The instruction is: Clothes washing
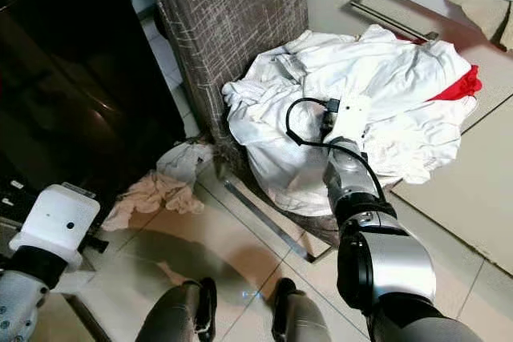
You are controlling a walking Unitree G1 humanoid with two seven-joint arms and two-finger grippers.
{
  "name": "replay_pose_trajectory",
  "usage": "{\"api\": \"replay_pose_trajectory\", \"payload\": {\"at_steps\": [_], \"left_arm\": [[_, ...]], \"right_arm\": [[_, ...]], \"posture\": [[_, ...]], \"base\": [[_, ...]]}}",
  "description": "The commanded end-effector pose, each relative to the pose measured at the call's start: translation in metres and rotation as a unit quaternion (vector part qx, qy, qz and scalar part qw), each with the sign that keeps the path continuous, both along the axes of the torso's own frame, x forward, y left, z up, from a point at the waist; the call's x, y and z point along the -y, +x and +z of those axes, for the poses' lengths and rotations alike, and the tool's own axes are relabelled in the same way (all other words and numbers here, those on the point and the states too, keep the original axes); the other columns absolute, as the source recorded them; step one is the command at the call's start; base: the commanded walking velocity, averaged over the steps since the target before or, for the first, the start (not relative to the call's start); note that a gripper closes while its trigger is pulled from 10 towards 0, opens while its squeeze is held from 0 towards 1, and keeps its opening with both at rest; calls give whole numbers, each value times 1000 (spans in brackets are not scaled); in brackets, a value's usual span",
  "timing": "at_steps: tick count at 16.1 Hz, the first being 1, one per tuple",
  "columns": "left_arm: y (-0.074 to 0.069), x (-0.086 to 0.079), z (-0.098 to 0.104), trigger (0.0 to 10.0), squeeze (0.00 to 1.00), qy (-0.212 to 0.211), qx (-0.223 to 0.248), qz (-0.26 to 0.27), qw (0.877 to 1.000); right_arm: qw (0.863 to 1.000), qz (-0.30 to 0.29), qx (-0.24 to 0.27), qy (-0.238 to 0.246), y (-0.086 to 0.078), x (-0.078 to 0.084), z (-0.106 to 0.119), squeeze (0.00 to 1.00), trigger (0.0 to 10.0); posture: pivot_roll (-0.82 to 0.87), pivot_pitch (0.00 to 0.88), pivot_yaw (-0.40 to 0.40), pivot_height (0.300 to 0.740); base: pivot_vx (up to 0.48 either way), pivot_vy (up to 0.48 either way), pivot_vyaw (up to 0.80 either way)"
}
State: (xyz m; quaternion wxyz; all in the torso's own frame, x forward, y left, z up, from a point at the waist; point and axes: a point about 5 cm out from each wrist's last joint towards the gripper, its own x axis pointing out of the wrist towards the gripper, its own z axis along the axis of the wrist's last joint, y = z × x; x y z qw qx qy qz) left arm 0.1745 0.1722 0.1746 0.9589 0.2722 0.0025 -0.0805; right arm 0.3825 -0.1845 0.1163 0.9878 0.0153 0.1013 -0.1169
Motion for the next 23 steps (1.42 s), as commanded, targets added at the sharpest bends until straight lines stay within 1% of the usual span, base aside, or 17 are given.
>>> {"api": "replay_pose_trajectory", "payload": {"at_steps": [1, 2, 3, 5, 8, 10, 13, 14, 15, 16, 18, 19, 22, 23], "left_arm": [[0, 3, -1, 10000, 0, 3, 0, -4, 1000], [2, 4, 0, 10000, 0, 2, 1, -8, 1000], [9, 5, 2, 10000, 0, 4, 5, -15, 1000], [19, 6, 2, 10000, 0, 4, 11, -14, 1000], [23, 12, 1, 10000, 0, 2, 11, -33, 999], [33, 19, 1, 10000, 0, -7, 22, -42, 999], [44, 30, -3, 10000, 0, -18, 24, -68, 997], [51, 35, -4, 10000, 0, -21, 27, -79, 996], [54, 37, -4, 10000, 0, -23, 30, -82, 996], [64, 40, -4, 10000, 0, -25, 40, -83, 995], [78, 43, -2, 10000, 0, -35, 59, -77, 995], [80, 44, -2, 10000, 0, -36, 62, -77, 994], [98, 47, 0, 10000, 0, -53, 87, -66, 993], [100, 47, 1, 10000, 0, -52, 91, -67, 992]], "right_arm": [[998, 8, -49, 24, -9, -6, -23, 0, 0], [998, 13, -48, 32, -9, -9, -24, 0, 0], [997, 22, -49, 50, -9, -13, -24, 0, 0], [995, 29, -57, 72, -10, -17, -28, 0, 0], [995, 40, -53, 71, -10, -23, -27, 0, 0], [995, 46, -42, 82, -7, -23, -23, 0, 0], [996, 47, -34, 74, -9, -20, -23, 0, 0], [996, 45, -31, 74, -9, -18, -23, 0, 0], [996, 45, -30, 73, -8, -18, -22, 0, 0], [996, 57, -18, 62, -6, -21, -16, 0, 0], [995, 80, 18, 52, 1, -29, -1, 0, 0], [995, 86, 28, 53, 3, -32, 4, 0, 0], [990, 124, 63, 34, 14, -45, 31, 0, 0], [989, 128, 68, 31, 16, -46, 35, 0, 0]], "posture": [[340, 327, 33, 740], [333, 322, 30, 740], [317, 319, 25, 740], [304, 326, 42, 740], [269, 294, 42, 740], [239, 262, 40, 740], [171, 242, 60, 740], [140, 219, 52, 740], [135, 215, 50, 740], [111, 178, 37, 740], [89, 116, 16, 740], [89, 116, 16, 740], [35, 21, -20, 740], [35, 21, -20, 740]], "base": [[0, 0, 0], [0, 0, 0], [0, 0, 0], [0, 0, 0], [0, 0, 0], [0, 0, 0], [0, 0, 0], [0, 0, 0], [0, 0, 0], [0, 0, 0], [0, 0, 0], [0, 0, 0], [0, 0, 0], [0, 0, 0]]}}
